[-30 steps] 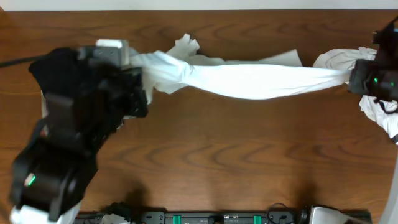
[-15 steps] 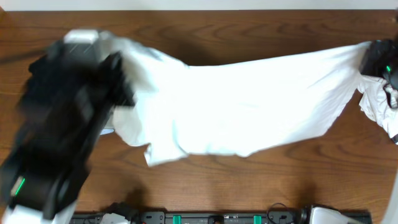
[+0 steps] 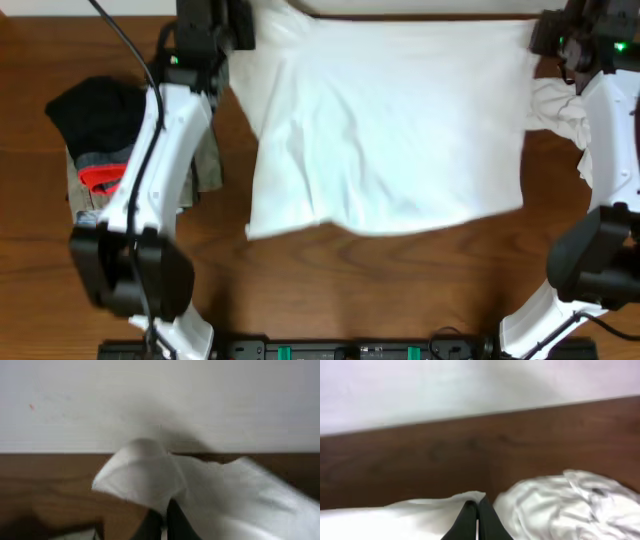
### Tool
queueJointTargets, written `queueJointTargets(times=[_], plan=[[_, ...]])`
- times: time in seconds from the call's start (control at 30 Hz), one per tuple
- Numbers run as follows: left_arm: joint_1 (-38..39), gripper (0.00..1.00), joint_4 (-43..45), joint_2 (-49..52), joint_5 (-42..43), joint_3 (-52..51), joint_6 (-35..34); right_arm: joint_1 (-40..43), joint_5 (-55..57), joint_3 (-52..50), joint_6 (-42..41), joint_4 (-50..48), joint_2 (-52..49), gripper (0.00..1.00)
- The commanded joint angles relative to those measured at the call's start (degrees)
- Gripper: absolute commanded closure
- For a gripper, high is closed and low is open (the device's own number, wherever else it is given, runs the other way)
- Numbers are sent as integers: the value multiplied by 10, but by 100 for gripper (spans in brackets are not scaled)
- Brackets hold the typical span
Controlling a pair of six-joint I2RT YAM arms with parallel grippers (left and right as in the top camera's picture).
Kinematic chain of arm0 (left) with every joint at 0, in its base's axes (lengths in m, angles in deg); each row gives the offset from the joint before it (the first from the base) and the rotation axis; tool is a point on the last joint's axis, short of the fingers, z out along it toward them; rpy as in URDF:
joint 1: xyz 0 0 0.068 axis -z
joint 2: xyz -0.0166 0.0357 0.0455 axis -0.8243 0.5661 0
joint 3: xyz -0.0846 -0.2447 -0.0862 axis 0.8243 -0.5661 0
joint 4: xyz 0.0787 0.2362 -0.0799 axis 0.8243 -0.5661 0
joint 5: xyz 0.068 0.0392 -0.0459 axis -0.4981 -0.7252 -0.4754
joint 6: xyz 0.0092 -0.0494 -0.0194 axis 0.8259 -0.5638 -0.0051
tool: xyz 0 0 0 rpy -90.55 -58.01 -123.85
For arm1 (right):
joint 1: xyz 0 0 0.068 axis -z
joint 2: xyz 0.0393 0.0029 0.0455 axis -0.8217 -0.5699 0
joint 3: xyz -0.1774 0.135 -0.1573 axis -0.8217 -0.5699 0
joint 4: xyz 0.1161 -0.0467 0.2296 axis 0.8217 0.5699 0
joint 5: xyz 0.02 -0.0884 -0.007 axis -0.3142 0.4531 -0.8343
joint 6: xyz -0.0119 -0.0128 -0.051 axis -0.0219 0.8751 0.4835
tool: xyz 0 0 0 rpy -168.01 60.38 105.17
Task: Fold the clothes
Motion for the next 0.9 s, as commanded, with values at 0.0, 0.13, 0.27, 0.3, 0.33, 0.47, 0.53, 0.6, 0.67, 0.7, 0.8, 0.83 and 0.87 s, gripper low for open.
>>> queueJointTargets(times=[0.0, 0.13, 0.27, 0.3, 0.33, 0.47, 0.53, 0.6, 0.67, 0.7, 0.8, 0.83, 0.87], plan=[[-25, 94, 13, -20, 33, 129, 8, -3, -6, 93, -35, -10, 26, 99], [-34, 94, -31, -20, 36, 275, 17, -3, 13, 229, -34, 43, 26, 99], [-33, 94, -164, -23, 114, 377, 18, -3, 19, 305, -30, 126, 26, 99], [-33, 94, -199, -26, 130, 386, 18, -3, 19, 311, -30, 153, 26, 99], [-33, 94, -232, -29, 143, 388, 18, -3, 19, 313, -30, 178, 26, 99], [-33, 94, -424, -29, 170, 383, 18, -3, 24, 301, -29, 319, 23, 99], [-33, 94, -524, -24, 170, 368, 18, -3, 37, 279, -28, 376, 22, 99], [-33, 94, -597, -19, 170, 343, 18, -3, 60, 249, -28, 427, 22, 99], [-33, 94, -654, -16, 170, 304, 18, -3, 85, 212, -28, 470, 22, 99], [-31, 94, -683, -16, 170, 275, 18, -3, 94, 189, -28, 489, 22, 99], [-26, 94, -719, -16, 170, 191, 16, -3, 99, 110, -23, 520, 22, 99], [-23, 94, -719, -16, 170, 161, 16, -3, 102, 83, -23, 522, 22, 99], [-20, 94, -718, -16, 170, 130, 17, -3, 106, 57, -23, 520, 22, 99]])
